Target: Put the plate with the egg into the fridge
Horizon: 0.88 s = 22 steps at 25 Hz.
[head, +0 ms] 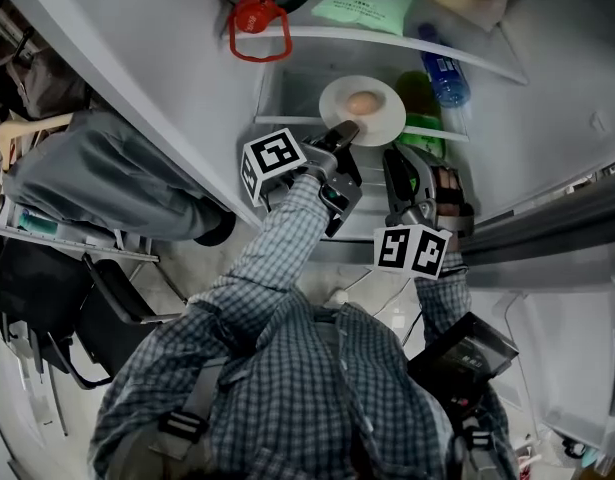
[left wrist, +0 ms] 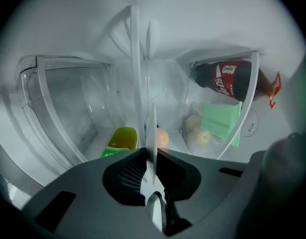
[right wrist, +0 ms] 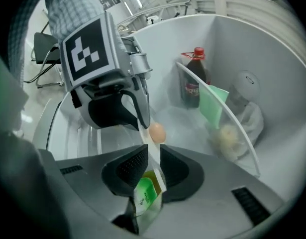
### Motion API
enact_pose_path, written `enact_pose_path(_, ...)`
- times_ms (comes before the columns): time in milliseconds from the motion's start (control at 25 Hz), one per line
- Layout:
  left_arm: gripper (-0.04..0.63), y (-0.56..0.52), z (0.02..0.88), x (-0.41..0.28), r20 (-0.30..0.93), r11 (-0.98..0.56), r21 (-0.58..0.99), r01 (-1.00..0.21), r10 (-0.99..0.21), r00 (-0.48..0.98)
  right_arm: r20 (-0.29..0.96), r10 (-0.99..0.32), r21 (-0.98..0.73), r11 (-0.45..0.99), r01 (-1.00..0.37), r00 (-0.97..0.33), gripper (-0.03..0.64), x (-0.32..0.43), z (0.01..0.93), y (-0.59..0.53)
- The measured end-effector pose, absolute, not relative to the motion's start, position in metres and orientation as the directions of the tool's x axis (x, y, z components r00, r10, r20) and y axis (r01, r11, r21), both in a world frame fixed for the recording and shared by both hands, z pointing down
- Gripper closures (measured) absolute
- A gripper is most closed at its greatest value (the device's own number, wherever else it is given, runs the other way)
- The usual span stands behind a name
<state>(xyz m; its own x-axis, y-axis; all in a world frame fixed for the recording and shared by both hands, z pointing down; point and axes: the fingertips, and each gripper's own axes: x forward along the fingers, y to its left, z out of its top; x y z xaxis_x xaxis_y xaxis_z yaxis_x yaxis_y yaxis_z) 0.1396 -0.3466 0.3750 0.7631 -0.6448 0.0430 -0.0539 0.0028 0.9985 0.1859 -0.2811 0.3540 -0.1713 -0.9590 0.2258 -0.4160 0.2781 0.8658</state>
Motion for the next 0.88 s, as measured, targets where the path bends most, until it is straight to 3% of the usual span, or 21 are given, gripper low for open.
enact_pose_path(320, 0.568, -0.349, 0.376, 0.139, 0.038, 0.007, 0.999, -0.045, -0.648, 0.761, 0.252, -0.953, 0.939, 0.283, -0.194, -0.168, 0.555, 0.176, 0.369, -0.296)
enact_pose_path(880, 0.568, -0.350, 0.377, 0.141, 0.025, 0.010, 1.000, -0.023, -0.647, 0.762, 0.219, -0.957, 0.970, 0.235, -0.067, -0.191, 0.558, 0.164, 0.376, -0.308)
